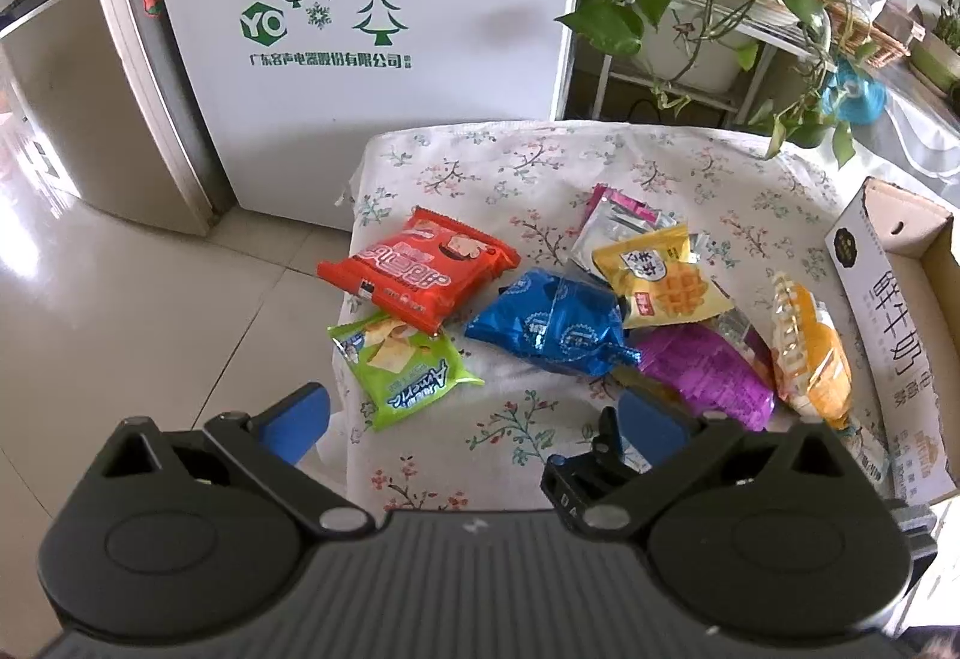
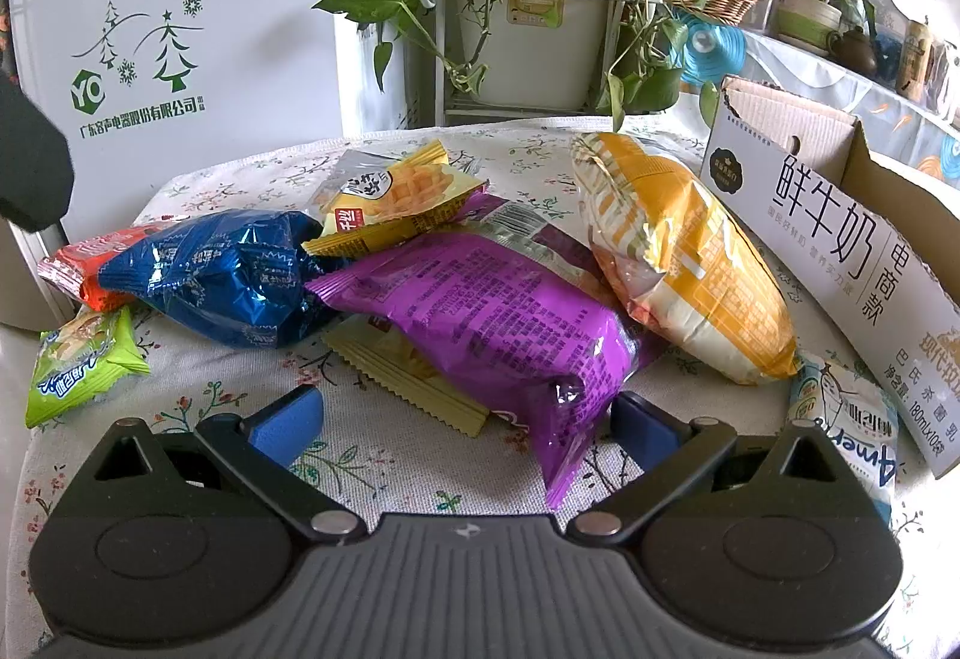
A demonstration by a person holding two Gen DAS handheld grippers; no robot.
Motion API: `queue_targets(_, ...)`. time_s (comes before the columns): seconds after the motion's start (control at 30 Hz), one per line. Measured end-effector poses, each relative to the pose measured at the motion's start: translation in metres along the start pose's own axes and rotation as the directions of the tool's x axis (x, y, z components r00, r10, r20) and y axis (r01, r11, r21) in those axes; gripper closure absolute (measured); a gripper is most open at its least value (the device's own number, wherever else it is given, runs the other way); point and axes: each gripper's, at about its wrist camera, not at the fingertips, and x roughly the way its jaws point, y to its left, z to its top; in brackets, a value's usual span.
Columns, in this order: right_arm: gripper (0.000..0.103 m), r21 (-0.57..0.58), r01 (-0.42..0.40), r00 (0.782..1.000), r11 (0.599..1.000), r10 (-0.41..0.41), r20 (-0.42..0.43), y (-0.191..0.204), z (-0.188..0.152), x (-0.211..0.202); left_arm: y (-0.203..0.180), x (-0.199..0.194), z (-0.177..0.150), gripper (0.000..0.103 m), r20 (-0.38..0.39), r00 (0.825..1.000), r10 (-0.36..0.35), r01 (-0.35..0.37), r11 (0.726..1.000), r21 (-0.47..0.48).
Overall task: Organize snacks
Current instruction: 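Move both tools toward the snack pile on the table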
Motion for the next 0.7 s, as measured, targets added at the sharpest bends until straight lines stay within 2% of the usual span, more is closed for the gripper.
queue_targets(0.1, 0.0, -0.02, -0.013, 1.0, 1.0, 0.013, -0.02, -0.003, 0.0, -0.004, -0.001, -0.001, 0.002, 0.001, 0.005, 1.0, -0.001, 0.001, 1.0, -0.001)
queue_targets(0.2, 0.0, -0.046, -0.06, 0.994, 0.997, 0.055, -0.092, -0.007, 0.006, -0.006, -0.001, -0.002, 0.004, 0.001, 0.015, 1.0, 0.006, -0.006, 1.0, 0.003)
queue_targets(0.37, 0.0, -0.106, -0.147, 0.968, 0.983, 0.122, -0.219, -0.016, 0.017, -0.006, 0.002, -0.006, 0.007, 0.001, 0.035, 0.999, -0.003, 0.004, 1.0, -0.012)
queue_targets(0.47, 0.0, -0.129, -0.143, 0.955, 0.981, 0.103, -0.277, -0.018, 0.024, -0.009, 0.003, -0.008, 0.008, 0.001, 0.052, 0.999, 0.005, -0.004, 1.0, -0.011)
queue_targets(0.57, 0.0, -0.219, -0.079, 0.966, 0.973, 0.021, -0.258, -0.017, 0.025, -0.019, 0.004, -0.008, 0.01, 0.001, 0.051, 0.999, 0.003, -0.002, 1.0, -0.02)
queue_targets(0.63, 0.0, -0.294, -0.081, 0.976, 0.952, 0.016, -0.217, -0.017, 0.027, -0.032, 0.003, -0.009, 0.01, 0.001, 0.054, 0.999, 0.007, -0.006, 1.0, -0.02)
queue_targets(0.7, 0.0, -0.315, -0.075, 0.982, 0.946, 0.016, -0.186, -0.02, 0.029, -0.045, 0.003, -0.01, 0.01, 0.001, 0.062, 0.998, 0.021, -0.02, 1.0, -0.016)
